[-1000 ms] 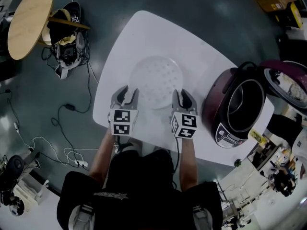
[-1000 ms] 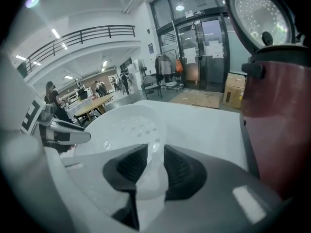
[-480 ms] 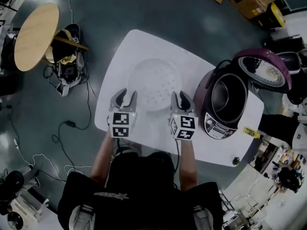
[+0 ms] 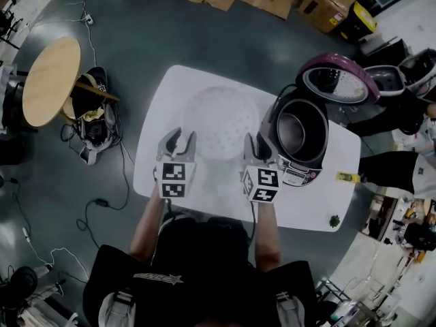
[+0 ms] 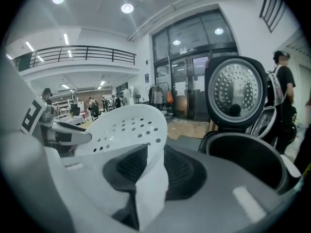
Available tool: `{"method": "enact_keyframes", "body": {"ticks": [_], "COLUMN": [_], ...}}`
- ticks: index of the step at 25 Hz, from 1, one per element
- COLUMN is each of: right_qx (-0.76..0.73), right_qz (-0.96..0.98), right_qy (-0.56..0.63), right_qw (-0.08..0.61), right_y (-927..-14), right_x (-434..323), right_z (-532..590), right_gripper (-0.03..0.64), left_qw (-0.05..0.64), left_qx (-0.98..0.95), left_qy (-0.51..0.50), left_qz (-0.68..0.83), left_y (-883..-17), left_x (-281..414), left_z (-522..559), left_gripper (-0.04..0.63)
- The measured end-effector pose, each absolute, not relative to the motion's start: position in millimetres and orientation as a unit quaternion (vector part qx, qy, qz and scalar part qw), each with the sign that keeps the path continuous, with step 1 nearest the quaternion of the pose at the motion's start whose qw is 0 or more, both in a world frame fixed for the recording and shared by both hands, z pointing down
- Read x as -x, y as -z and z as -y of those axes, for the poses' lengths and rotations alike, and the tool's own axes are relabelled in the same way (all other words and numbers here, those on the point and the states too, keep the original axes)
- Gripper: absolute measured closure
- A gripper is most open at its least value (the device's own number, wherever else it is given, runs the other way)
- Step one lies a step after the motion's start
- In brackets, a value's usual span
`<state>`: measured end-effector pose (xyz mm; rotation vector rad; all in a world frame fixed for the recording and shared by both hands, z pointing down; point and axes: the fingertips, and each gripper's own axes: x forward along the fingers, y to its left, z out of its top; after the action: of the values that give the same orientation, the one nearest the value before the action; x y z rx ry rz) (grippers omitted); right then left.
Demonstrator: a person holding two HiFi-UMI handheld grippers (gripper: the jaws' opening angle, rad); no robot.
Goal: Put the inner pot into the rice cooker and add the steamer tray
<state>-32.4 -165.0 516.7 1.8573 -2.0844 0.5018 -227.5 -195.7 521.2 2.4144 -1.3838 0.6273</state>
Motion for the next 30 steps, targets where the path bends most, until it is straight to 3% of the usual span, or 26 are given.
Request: {"method": "enact_keyframes", "body": {"ticks": [30], "right_qx": [-0.797], "right_qz": [0.582], "right_qy": [-0.127], "right_qw": [0.101], "right_y": [-443], "right_x": [-158], "right_z": [60], "right_gripper": [0.506], "left_qw": [0.044], "left_qx": [-0.932], "left_qy": [-0.188], "left_qz": [0.308], "left_y": [-447], "left_x": [7], "left_z": [166], "left_gripper": [0.449]}}
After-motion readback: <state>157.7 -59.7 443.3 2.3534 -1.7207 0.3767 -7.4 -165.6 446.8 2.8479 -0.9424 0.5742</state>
